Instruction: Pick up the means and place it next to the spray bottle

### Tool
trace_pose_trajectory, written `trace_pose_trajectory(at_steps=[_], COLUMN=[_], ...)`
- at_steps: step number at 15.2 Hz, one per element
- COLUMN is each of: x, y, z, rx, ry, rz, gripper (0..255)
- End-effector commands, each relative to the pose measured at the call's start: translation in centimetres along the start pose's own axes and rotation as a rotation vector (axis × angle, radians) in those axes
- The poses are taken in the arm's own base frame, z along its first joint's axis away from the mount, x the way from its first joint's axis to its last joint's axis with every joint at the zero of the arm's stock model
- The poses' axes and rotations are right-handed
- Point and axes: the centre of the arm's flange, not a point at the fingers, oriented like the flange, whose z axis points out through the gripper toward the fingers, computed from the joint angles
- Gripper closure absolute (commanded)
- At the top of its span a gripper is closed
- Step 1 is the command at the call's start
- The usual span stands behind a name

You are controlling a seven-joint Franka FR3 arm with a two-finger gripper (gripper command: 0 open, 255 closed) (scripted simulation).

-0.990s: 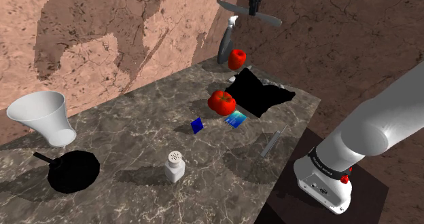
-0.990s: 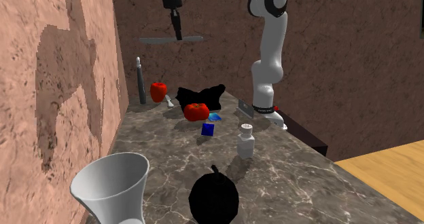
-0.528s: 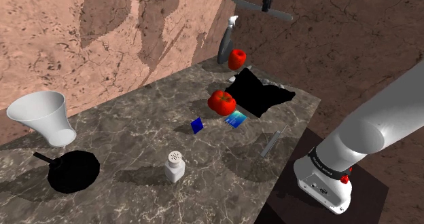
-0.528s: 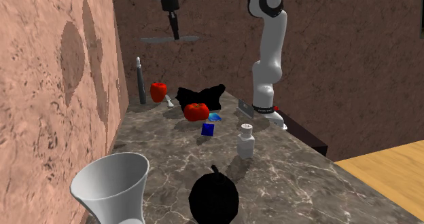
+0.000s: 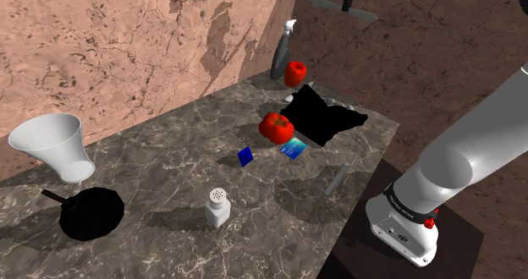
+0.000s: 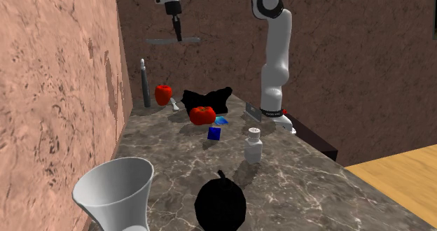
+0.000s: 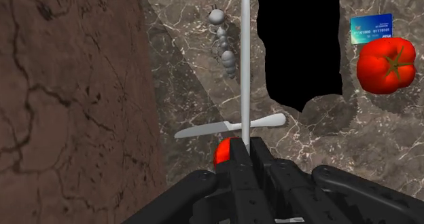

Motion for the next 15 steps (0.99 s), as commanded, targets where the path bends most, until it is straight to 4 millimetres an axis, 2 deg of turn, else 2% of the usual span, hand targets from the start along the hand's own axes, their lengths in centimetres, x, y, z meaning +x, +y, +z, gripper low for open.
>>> trace_pose_trajectory(at_steps=[1,6,15], x=[-0.2,0.2,0.9], y=[2.6,9.2,9.0], z=[0.2,0.4,5.1], rx=[0.000,0.000,0.000], ry=[0.000,0.000,0.000], rz=[-0.002,-0.002,-0.002], gripper=[255,255,255])
